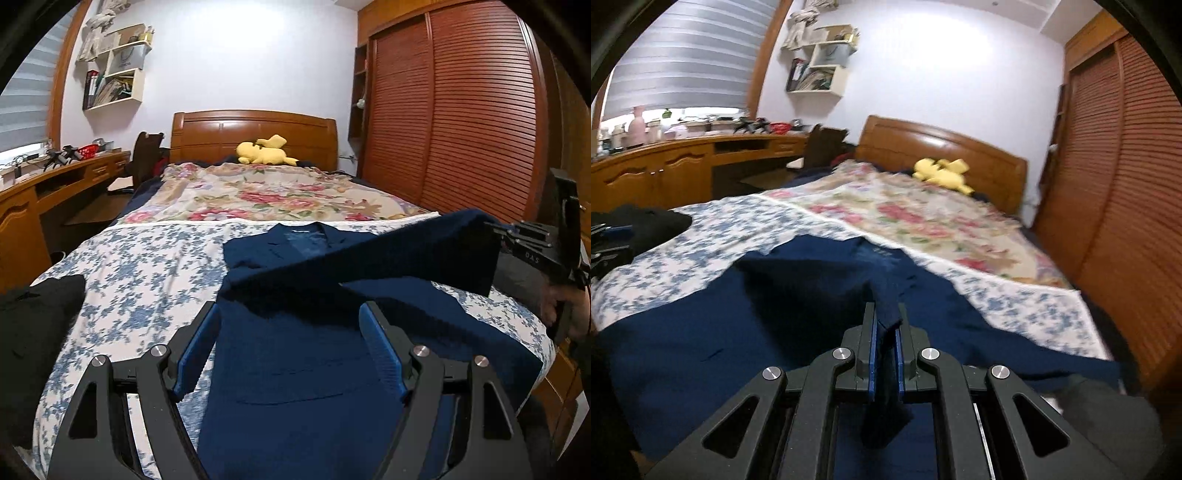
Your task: Fold large clothes
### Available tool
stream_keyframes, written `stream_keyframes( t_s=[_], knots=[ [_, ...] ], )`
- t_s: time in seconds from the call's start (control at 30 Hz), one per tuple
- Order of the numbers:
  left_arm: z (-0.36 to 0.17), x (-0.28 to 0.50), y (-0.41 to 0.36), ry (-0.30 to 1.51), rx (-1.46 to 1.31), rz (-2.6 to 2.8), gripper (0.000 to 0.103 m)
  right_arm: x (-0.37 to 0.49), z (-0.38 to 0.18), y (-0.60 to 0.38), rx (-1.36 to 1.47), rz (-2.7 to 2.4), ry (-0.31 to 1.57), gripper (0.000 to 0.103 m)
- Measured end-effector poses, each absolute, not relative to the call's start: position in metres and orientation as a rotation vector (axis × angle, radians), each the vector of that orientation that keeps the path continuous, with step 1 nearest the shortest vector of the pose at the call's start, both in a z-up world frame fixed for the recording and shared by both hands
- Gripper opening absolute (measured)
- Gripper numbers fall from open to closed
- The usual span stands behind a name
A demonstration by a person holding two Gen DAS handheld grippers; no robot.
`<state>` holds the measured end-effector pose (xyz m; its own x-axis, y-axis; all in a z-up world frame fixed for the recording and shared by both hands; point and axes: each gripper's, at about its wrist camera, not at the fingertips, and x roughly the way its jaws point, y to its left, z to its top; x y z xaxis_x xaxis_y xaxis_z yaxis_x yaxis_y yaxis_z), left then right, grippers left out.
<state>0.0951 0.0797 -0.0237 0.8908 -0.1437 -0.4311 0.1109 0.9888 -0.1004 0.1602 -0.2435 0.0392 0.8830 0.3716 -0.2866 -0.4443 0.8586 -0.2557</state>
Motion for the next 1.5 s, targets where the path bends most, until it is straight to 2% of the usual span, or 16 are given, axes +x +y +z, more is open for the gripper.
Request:
stream_keyframes(
  t_s=[0.43,0.7,0.87,1.03,1.23,1.5],
  knots=[
    [-0.030,0.102,0.059,0.493,-0.051,-0.169,0.078,0.122,-0.038,-0.235,-0.309,0.589,0.465,0.008],
    [-0.030,0.101,0.051,0.498,-0.036,-0.166,0.078,0.102,-0.051,-0.233,-0.242,0.666,0.574,0.008],
    [-0.031,0.102,0.049,0.502,-0.034,-0.170,0.078,0.110,-0.044,-0.234,-0.259,0.656,0.575,0.017],
    [-0.031,0.103,0.044,0.507,-0.028,-0.177,0.078,0.113,-0.031,-0.255,-0.243,0.647,0.530,0.040],
    [-0.034,0.106,0.036,0.507,-0.029,-0.188,0.078,0.133,-0.027,-0.278,-0.242,0.557,0.511,0.045],
    [-0.039,0.111,0.012,0.507,-0.016,-0.231,0.078,0.185,-0.064,-0.279,-0.188,0.519,0.652,0.045]
  ],
)
